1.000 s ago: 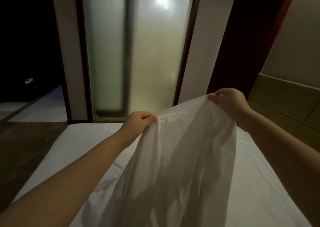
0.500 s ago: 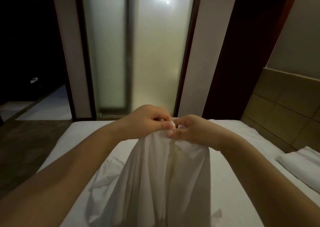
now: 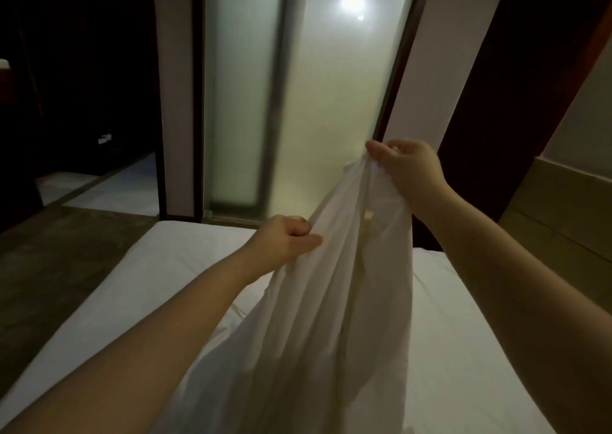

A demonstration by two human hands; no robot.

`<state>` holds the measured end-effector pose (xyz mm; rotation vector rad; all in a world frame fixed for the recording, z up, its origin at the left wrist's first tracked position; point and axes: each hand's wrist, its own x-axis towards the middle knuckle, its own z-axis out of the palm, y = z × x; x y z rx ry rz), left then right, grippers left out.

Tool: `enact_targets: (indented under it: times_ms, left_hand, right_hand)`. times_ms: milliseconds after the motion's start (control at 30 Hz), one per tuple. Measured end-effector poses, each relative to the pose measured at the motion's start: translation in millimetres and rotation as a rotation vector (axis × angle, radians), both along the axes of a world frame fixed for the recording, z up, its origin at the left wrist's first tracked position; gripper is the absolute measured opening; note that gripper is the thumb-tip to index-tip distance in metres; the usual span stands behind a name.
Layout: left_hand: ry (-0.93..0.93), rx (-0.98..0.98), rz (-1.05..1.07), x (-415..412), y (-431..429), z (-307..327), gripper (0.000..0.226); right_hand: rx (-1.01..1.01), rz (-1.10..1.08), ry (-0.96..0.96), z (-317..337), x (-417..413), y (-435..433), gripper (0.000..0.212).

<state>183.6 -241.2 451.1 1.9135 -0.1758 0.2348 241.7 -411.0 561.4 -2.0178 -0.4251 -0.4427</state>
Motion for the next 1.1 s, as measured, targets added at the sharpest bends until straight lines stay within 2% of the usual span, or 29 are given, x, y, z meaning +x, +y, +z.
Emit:
enact_targets:
  times_ms: [100,200,300,433,533,633,700,767,900,967,1100]
  left_hand:
    - [-0.15,0.222,0.192,15,-10,11,0.048]
    - [-0.309,0.352,0.324,30,-11,32,0.039]
    - [-0.494,0.452,0.378,43,-9,53,0.055]
    - [-0.791,0.649,0.413,50,0,84,0.047]
    - [-0.89,0.788,0.472,52,14,97,0.051]
    - [-0.769,0.899,0.419,52,25,99,0.055]
    - [-0.611,0.935,0.349,54,30,93,0.045]
    - [-0.506,0.894,0.291,58,33,81,0.039]
    - [-0.414,0.804,0.264,70,33,50,0.022]
    - [-0.394,0.708,0.295,74,34,40,0.02]
    - [-0.273,0.355,0.201,71,35,37,0.034]
  right_hand:
    - [0.028,0.005,-0.099,26,8,6,0.031]
    - [0.065,-0.005,-0.17,60,10,7,0.031]
    - [0.073,-0.045,-0.22,98,12,3,0.03]
    - [0.005,-0.109,-0.297,140,11,-4,0.031]
    - [-0.03,-0.163,-0.302,155,9,-11,0.034]
    - [-0.016,-0.162,-0.285,154,13,-15,0.032]
    - [-0.024,-0.161,-0.279,148,16,-14,0.031]
    - [-0.04,-0.161,-0.271,141,18,-11,0.03]
    - [-0.066,-0.169,-0.26,130,26,-8,0.025]
    - [-0.069,-0.183,-0.252,126,29,-9,0.026]
    - [-0.067,-0.224,-0.205,118,34,-17,0.027]
